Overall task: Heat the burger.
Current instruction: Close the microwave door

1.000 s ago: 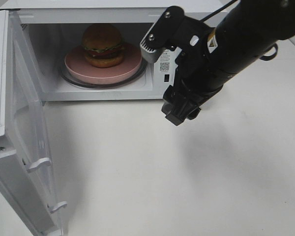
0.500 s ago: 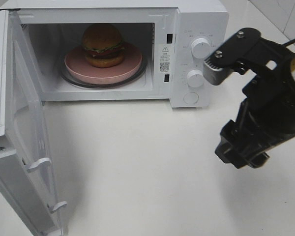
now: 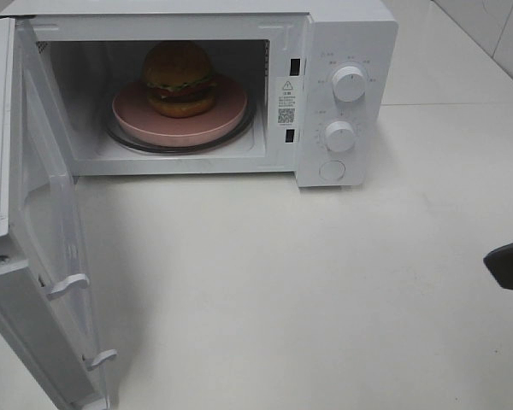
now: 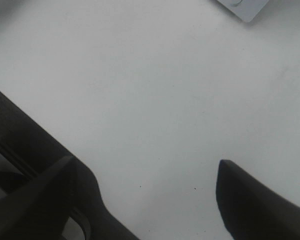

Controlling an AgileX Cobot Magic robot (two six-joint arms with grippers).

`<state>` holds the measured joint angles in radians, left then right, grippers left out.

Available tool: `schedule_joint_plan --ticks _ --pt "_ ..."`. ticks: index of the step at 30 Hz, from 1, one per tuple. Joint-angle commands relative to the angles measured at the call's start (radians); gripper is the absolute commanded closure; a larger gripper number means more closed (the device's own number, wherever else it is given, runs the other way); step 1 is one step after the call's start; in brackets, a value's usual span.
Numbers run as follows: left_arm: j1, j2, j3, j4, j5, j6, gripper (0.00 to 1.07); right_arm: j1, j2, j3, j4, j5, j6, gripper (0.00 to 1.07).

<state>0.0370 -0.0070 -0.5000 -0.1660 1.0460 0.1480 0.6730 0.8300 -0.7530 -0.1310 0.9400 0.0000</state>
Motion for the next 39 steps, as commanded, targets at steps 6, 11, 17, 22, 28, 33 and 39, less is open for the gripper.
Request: schedule_joint_plan --ticks 6,11,17,22,28,33,39 --pt "-0.006 -0.019 0.003 -0.006 -0.008 -0.002 0.07 0.001 -0.124 0.005 -0.006 0.075 0.064 0.31" --pt "-0.006 -0.019 0.003 -0.006 -0.008 -0.002 0.07 0.000 -0.211 0.005 -0.031 0.116 0.110 0.31" --pt "-0.006 -0.019 0.003 -0.006 -0.008 -0.002 0.07 -0.077 -0.278 0.053 -0.062 0.110 0.143 0.31" --pt "-0.006 -0.019 0.003 -0.006 -0.008 -0.002 0.07 -0.250 -0.385 0.178 -0.045 0.109 0.141 0.31" --pt "-0.006 -0.019 0.003 -0.006 -0.008 -0.002 0.07 -0.383 -0.491 0.235 -0.014 0.094 0.140 0.31" --pt "-0.006 -0.019 0.003 -0.006 -0.008 -0.002 0.07 -0.458 -0.569 0.253 -0.005 0.064 0.131 0.31" --pt "-0.006 -0.019 0.003 -0.006 -0.008 -0.002 0.07 -0.559 -0.711 0.253 0.001 0.064 0.118 0.31"
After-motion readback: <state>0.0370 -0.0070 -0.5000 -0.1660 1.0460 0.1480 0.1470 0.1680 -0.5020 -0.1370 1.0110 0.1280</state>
